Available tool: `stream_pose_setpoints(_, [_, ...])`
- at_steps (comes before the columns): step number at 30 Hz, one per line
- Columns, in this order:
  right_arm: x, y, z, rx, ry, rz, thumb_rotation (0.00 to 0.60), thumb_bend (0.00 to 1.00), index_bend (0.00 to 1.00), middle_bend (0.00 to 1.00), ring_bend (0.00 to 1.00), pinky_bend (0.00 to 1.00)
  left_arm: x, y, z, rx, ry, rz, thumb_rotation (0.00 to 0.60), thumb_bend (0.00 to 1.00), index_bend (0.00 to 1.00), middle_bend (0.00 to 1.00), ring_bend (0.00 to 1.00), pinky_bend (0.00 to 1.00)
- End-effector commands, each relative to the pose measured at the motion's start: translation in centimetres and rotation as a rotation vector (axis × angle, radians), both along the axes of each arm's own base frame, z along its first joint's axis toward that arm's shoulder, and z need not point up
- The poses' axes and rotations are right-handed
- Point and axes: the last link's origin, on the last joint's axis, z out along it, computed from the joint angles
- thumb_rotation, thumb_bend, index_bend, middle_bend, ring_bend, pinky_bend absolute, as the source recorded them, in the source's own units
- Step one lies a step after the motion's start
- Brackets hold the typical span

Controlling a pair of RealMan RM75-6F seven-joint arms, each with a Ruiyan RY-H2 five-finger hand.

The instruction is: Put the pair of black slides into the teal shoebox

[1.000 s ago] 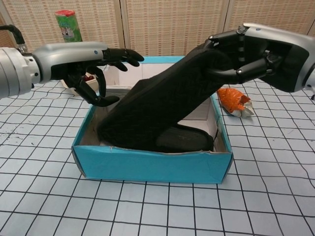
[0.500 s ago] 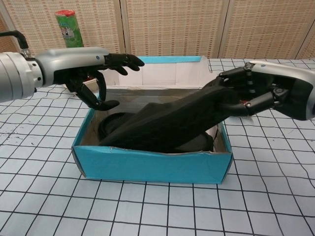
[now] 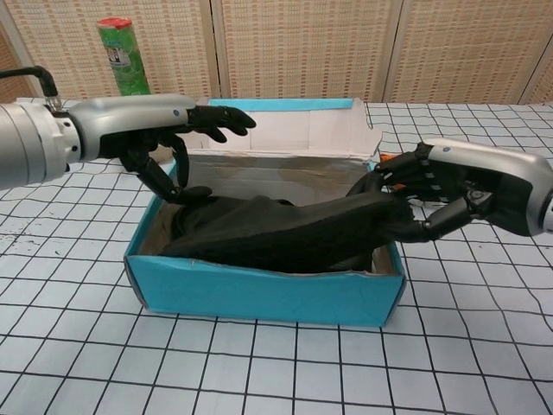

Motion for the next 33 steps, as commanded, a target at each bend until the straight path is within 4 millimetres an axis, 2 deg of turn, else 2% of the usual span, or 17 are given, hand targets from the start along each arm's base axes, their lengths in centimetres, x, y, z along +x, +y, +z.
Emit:
stream_pose_setpoints(1, [0.0, 0.3, 0.3, 0.018, 0.017, 0.021, 0.6, 0.48, 0.37, 0.18, 0.03, 0.15, 0.0, 0.0, 0.0, -0.001, 0.0, 0.0, 0.6, 0.43, 0.0, 0.04, 0.08, 0.44])
stream_pose_setpoints(3, [-0.1, 0.3, 0.6, 0.019, 0.029, 0.037, 0.6, 0.42, 0.14, 0.08, 0.0, 0.08, -0.1, -0.1, 0.0, -0.003, 0.001, -0.002, 0.6, 0.43, 0.0, 0.04, 0.08, 0.44])
stream_pose_setpoints(4, [-0.2, 0.3, 0.9, 0.02, 0.055, 0.062, 0.6, 0.35, 0.02, 0.02, 0.0, 0.03, -0.1, -0.1, 0.0, -0.005, 0.0, -0.002, 0.6, 0.43, 0.0, 0.04, 0.08, 0.44])
stream_pose_setpoints(5, [-0.3, 0.3, 1.3, 0.019, 0.072, 0.082, 0.6, 0.28, 0.0, 0.0, 0.0, 0.01, -0.1, -0.1, 0.0, -0.006, -0.002, -0.003, 0.6, 0.43, 0.0, 0.04, 0.08, 0.44])
stream_pose_setpoints(10, [0.7, -0.4, 2.8, 0.02, 0.139, 0.164, 0.6, 0.15, 0.0, 0.0, 0.0, 0.0, -0.2, -0.1, 0.2, -0.007, -0.021, -0.005, 0.6, 0.43, 0.0, 0.04, 0.07, 0.43])
stream_pose_setpoints(16, [1.3, -0.8, 4.3, -0.014, 0.201, 0.214, 0.6, 0.15, 0.0, 0.0, 0.0, 0.0, -0.6, -0.1, 0.6, -0.002, -0.031, -0.006, 0.6, 0.43, 0.0, 0.04, 0.07, 0.42])
stream_pose_setpoints(20, [1.7, -0.9, 5.7, -0.047, 0.12, 0.171, 0.6, 0.14, 0.0, 0.0, 0.0, 0.0, -0.8, -0.1, 0.8, -0.001, -0.053, 0.002, 0.6, 0.43, 0.0, 0.04, 0.07, 0.42])
stream_pose_setpoints(26, [1.0, -1.8, 8.2, -0.074, 0.128, 0.181, 0.6, 0.14, 0.0, 0.0, 0.0, 0.0, -1.0, -0.2, 1.0, -0.003, -0.059, -0.004, 0.6, 0.43, 0.0, 0.04, 0.07, 0.41])
stream_pose_setpoints(29, [0.6, -1.9, 8.6, -0.105, 0.177, 0.224, 0.6, 0.14, 0.0, 0.0, 0.0, 0.0, -0.9, -0.1, 0.9, -0.003, -0.061, -0.003, 0.6, 0.43, 0.0, 0.04, 0.07, 0.41])
stream_pose_setpoints(33, [0.7, -1.7, 8.2, -0.096, 0.212, 0.251, 0.6, 0.14, 0.0, 0.0, 0.0, 0.0, -0.7, -0.1, 0.7, -0.007, -0.057, -0.006, 0.6, 0.43, 0.0, 0.04, 0.07, 0.41])
